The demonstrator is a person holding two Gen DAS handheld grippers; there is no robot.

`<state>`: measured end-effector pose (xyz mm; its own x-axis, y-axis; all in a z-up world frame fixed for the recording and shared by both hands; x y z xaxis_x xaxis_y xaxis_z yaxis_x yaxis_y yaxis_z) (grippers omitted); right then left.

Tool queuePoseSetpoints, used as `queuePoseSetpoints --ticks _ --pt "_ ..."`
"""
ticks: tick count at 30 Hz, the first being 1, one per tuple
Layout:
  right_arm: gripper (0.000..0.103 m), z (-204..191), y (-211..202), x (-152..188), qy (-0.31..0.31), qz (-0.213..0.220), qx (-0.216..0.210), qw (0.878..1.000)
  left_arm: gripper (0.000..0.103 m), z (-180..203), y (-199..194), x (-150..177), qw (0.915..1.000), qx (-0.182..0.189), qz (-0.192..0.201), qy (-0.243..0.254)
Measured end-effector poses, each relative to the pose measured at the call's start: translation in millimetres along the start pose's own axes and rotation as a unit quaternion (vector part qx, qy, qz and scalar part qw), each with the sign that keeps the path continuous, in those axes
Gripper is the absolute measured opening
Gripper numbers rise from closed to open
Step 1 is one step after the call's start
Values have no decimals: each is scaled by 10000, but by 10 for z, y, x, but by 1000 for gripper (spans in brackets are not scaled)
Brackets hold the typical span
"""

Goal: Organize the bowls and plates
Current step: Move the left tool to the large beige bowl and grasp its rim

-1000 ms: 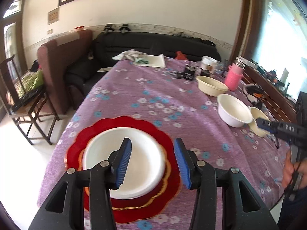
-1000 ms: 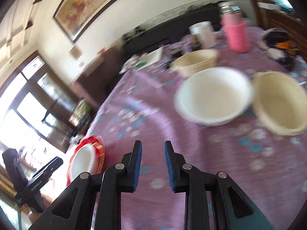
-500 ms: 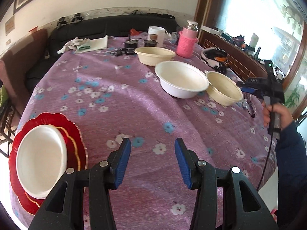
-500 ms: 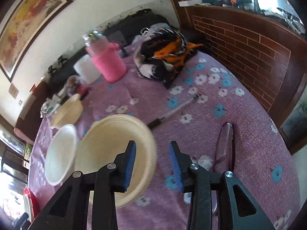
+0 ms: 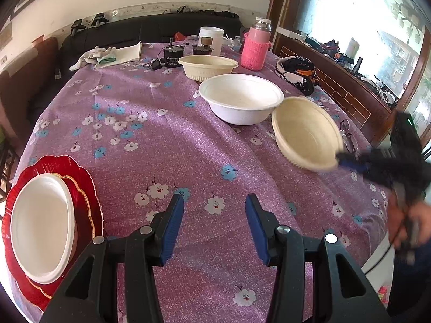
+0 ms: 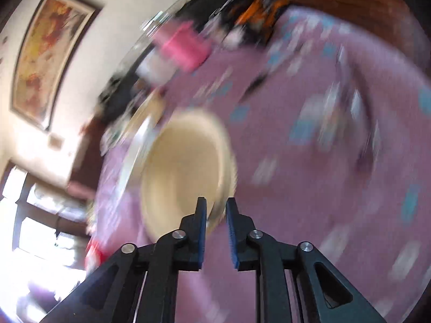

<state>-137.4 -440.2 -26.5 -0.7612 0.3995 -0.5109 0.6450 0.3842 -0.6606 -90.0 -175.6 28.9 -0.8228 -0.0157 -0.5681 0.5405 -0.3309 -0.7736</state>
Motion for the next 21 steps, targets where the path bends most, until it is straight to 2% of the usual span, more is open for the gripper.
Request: queuePoseSetpoints --ticks 2,4,5,7,8,9,11,12,14,16,18,21 --pt "25 -288 18 405 63 -468 -636 9969 46 -1 29 -5 10000 15 -33 -6" --pt "25 -589 -15 608 -471 -753 -1096 9900 46 1 50 -13 10000 25 -49 2" --pt "25 -667 -77 641 -762 -756 -1059 9886 46 14 59 -18 10000 37 -62 14" --pt "25 -686 -244 535 -998 -502 -1080 9879 46 55 69 -26 9999 81 -84 28" --pt "25 -631 -338 420 -1067 -264 -965 9892 46 98 69 -33 9998 141 -108 39" --pt "26 -505 -443 253 -1177 11 -558 9915 46 144 72 -40 9997 198 -132 51" --pt "28 -240 -529 14 -1214 269 191 9921 46 256 88 -59 9993 301 -181 91" --pt "28 -143 -544 -79 -1209 384 371 9912 46 311 104 -69 9992 320 -197 119" --pt "28 63 -446 -236 -1226 269 703 9896 46 450 155 -103 9990 344 -229 187" --pt "29 136 -342 -347 -1193 243 641 9905 44 576 213 -143 9986 387 -266 246" --pt "29 112 -250 -427 -1346 147 696 9883 34 692 281 -183 9982 424 -319 262" --pt "29 21 -232 -512 -1624 140 503 9853 33 831 395 -235 9977 477 -399 250"
Point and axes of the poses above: each gripper's, at about its wrist camera, not at the fingertips, and y roughly the way its jaws point, z to its right, x to its underside, the point moved 6 cm from there along y, roughly the way its jaws point, and after that the axes turned 15 degrees about -y, right-handed, at the moved point
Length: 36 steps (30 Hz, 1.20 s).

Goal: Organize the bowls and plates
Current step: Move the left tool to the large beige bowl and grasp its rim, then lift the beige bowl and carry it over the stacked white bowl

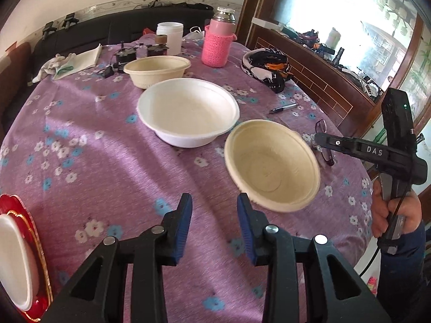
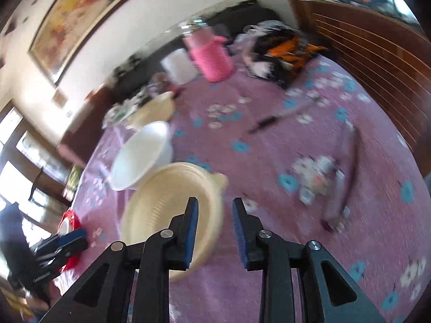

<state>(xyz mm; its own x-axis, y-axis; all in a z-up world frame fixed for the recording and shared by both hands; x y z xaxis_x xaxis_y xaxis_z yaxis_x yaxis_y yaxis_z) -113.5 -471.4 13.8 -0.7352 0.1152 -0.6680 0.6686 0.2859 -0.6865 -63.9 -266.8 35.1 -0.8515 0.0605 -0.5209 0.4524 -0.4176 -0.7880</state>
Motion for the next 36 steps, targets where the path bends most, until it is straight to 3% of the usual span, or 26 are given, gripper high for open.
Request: queuePoseSetpoints --ticks 9,12,14,17,25,36 --pt "29 72 267 37 -194 -434 114 9988 33 137 415 -35 9996 -29 -269 -33" --pt "15 89 332 110 -77 -474 -34 9988 33 179 489 -72 9999 43 -153 23" --pt "12 80 317 148 69 -379 -52 9992 31 208 549 -68 9998 -81 -117 153" --pt "12 65 242 194 334 -183 -102 9992 15 256 554 -38 9997 1 -66 231" --pt "12 8 119 331 554 80 45 9984 13 283 522 -17 9993 83 116 350" --pt "12 -125 100 537 917 104 -363 9951 13 148 378 51 9998 48 22 210"
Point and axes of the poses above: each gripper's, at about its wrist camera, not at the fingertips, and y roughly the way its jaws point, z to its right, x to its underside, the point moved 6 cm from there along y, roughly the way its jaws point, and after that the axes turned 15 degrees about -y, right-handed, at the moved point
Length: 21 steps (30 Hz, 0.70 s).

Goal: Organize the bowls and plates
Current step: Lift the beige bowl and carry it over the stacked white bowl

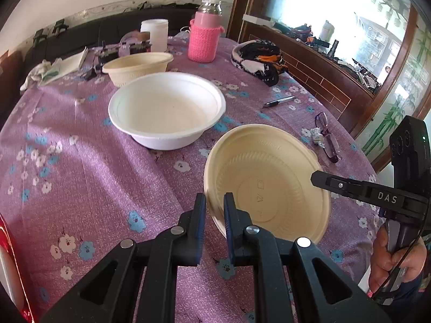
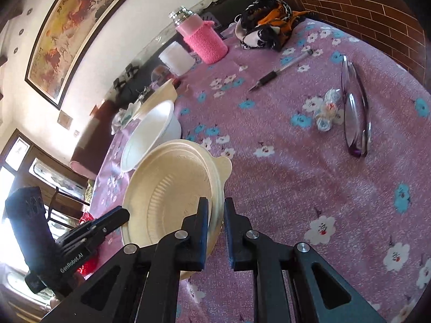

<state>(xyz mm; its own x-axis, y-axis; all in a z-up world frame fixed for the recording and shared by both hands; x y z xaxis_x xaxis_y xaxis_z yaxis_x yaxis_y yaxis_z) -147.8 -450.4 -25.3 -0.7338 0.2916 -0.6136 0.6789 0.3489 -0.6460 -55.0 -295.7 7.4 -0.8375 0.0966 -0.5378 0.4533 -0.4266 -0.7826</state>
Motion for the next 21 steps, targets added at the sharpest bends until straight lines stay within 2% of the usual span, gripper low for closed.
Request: queuePoseSetpoints --ticks 4,9,15,21 --pt "15 -59 -6 -16 -146 4 46 9999 19 -15 41 11 10000 -62 -13 9" --pt "15 -76 -18 -12 -264 28 167 9995 19 8 139 66 9999 40 -94 55" --pt "12 -102 -58 3 -241 142 261 9993 18 61 -1 96 9992 -133 251 271" --pt "13 -300 -82 -4 -287 161 111 9994 18 12 -292 78 9955 -446 700 464"
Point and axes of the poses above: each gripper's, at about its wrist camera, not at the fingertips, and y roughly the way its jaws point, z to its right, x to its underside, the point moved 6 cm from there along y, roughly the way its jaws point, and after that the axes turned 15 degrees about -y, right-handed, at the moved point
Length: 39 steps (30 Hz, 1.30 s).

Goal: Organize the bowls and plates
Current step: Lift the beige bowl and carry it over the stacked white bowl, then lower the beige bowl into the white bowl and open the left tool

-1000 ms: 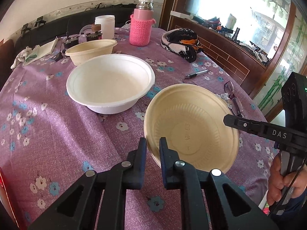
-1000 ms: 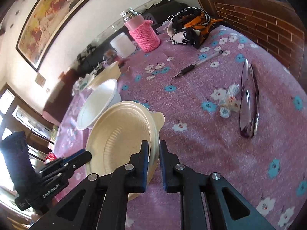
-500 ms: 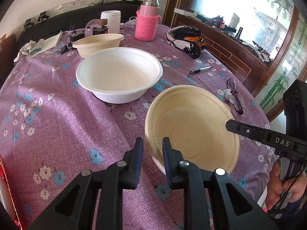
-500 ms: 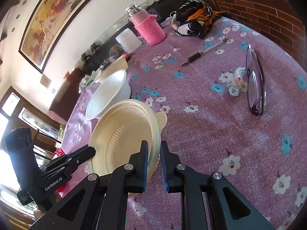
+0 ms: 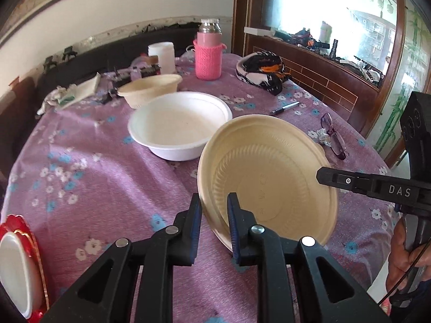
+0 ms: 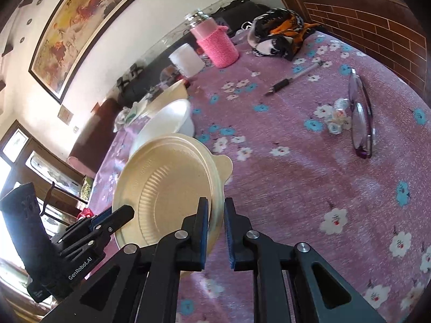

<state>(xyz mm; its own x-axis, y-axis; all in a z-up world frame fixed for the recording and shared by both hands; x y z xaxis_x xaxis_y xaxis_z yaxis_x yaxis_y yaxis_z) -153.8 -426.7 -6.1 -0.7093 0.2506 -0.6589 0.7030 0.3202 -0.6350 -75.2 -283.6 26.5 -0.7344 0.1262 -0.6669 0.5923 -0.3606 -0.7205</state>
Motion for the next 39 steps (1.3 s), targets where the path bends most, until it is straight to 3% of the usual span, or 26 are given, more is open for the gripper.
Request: queuePoseSetpoints --ticks 12,22,34,39 --pt "13 -731 125 -118 -604 -196 -480 9968 18 -655 -422 -50 9980 -246 314 -484" --pt "15 -1445 460 -229 -948 -546 -1010 9889 19 -1335 -937 -89 9908 -555 734 -990" --pt "16 -2620 943 -180 -1472 -1267 -1789 9645 26 -2330 -1597 12 9729 -1130 1064 -1712" --pt "16 -3012 1157 -110 -1594 -1556 -2035 9534 26 -2708 -1723 151 9659 -1226 1009 -2044"
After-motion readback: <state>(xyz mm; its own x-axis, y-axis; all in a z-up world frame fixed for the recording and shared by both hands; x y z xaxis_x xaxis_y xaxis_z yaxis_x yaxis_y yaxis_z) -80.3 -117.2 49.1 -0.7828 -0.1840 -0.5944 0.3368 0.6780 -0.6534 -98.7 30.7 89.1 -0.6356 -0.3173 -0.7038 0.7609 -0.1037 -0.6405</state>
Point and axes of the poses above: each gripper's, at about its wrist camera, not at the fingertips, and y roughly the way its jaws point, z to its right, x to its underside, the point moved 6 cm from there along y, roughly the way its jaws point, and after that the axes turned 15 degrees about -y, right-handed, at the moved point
